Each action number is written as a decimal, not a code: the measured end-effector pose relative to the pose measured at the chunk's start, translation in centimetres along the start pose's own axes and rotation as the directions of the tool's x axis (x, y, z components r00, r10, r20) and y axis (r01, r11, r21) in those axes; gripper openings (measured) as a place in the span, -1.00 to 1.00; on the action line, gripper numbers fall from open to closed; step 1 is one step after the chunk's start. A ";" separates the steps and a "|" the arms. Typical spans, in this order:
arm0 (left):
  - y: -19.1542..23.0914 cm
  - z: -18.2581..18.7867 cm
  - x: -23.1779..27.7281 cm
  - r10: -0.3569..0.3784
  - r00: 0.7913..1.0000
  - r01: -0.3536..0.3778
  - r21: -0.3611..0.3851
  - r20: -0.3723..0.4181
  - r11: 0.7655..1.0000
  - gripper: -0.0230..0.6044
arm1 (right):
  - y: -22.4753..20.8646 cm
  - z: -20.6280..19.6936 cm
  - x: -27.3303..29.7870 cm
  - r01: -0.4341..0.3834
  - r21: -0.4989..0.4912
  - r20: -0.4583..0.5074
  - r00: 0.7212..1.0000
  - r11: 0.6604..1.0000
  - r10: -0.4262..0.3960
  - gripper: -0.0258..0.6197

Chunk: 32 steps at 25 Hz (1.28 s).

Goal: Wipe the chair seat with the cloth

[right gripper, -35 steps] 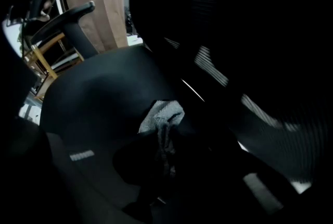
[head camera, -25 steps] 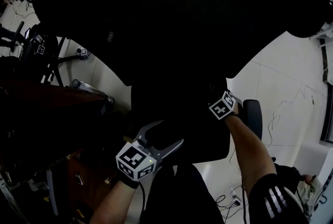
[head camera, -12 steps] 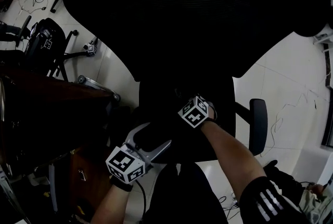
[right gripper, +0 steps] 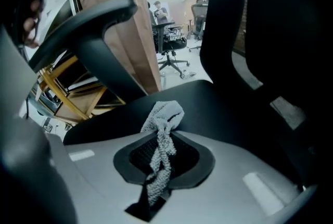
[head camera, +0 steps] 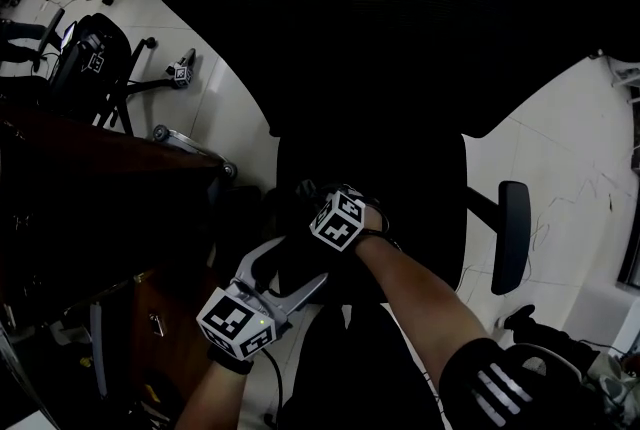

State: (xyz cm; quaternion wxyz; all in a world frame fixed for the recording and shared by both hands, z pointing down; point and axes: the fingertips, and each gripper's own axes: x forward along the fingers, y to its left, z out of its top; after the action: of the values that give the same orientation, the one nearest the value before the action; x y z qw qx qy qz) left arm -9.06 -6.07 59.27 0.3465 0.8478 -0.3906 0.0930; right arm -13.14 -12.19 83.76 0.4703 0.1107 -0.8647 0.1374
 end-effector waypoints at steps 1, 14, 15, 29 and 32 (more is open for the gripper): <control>-0.1 -0.1 0.1 -0.002 1.000 0.002 -0.003 -0.002 1.000 0.23 | -0.1 -0.5 0.0 0.002 0.001 -0.008 1.000 1.000 -0.002 -0.78; -5.2 -1.1 3.8 -0.138 0.989 0.139 0.016 -0.048 0.990 0.23 | -8.3 -17.7 -9.9 0.191 0.108 -0.225 0.961 0.976 -0.163 -0.78; -5.5 -1.1 4.0 -0.147 0.988 0.148 0.019 -0.051 0.989 0.23 | -9.1 -18.8 -10.9 0.206 0.116 -0.238 0.955 0.972 -0.174 -0.78; -3.9 -0.3 0.8 -0.092 0.995 0.093 0.034 -0.035 0.995 0.23 | -6.1 -12.3 -11.5 0.157 0.161 -0.115 0.984 0.974 -0.139 -0.78; -2.9 -0.8 -1.0 -0.055 0.998 0.056 0.020 -0.030 0.998 0.23 | -1.2 -7.4 -8.4 0.067 0.119 -0.064 0.996 0.991 -0.059 -0.78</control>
State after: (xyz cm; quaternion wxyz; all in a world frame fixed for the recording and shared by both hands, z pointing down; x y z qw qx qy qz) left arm -7.53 -3.62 57.99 0.3459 0.8604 -0.3608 0.0998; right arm -2.44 -10.31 80.65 0.4926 0.1620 -0.8363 0.1780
